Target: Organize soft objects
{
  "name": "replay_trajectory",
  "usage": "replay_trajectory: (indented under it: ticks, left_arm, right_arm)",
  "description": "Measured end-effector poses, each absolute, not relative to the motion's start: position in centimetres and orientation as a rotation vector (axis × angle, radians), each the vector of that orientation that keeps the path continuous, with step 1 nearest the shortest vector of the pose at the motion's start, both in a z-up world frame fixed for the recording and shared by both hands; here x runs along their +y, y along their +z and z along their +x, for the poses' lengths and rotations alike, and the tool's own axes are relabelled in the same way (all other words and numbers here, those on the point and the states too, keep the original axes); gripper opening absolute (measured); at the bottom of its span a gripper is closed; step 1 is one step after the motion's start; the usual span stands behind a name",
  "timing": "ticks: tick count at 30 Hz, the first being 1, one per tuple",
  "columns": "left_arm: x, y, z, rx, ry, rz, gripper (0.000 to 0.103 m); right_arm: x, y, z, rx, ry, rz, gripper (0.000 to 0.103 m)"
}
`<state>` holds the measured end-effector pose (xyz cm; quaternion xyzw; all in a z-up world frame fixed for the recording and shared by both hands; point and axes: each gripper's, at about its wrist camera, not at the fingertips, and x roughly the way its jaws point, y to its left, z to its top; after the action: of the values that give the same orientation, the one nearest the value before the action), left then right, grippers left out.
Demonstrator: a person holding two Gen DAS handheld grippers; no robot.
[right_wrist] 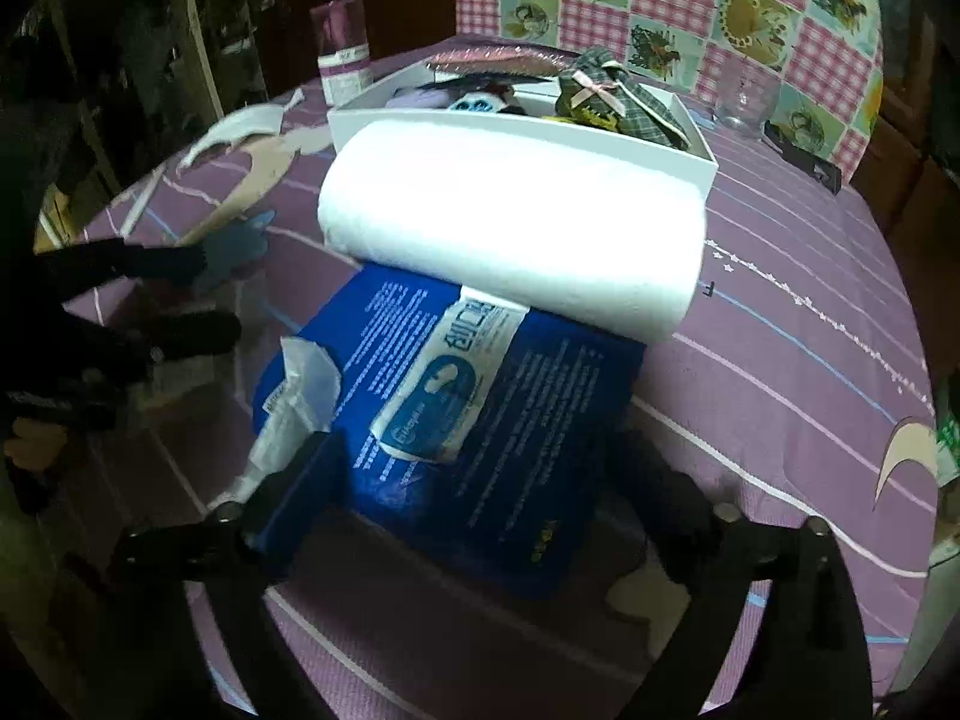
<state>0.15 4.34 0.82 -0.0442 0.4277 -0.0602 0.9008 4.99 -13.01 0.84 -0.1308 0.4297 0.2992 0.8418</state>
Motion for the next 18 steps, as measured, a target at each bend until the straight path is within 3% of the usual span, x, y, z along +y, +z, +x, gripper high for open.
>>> replay_trajectory:
  ticks: [14,16,18]
  left_arm:
    - [4.1,0.9,0.2,0.885,-0.119,-0.079,0.090]
    - [4.1,1.0,0.1,0.877,-0.125,-0.083,0.090]
    - [4.1,1.1,0.1,0.870,-0.132,-0.082,0.090]
  right_arm:
    - [-14.1,2.4,4.3,0.835,0.631,-0.226,0.099]
    - [-14.2,2.9,4.0,0.806,0.640,-0.206,0.093]
    - [-13.9,3.0,3.8,0.803,0.646,-0.202,0.075]
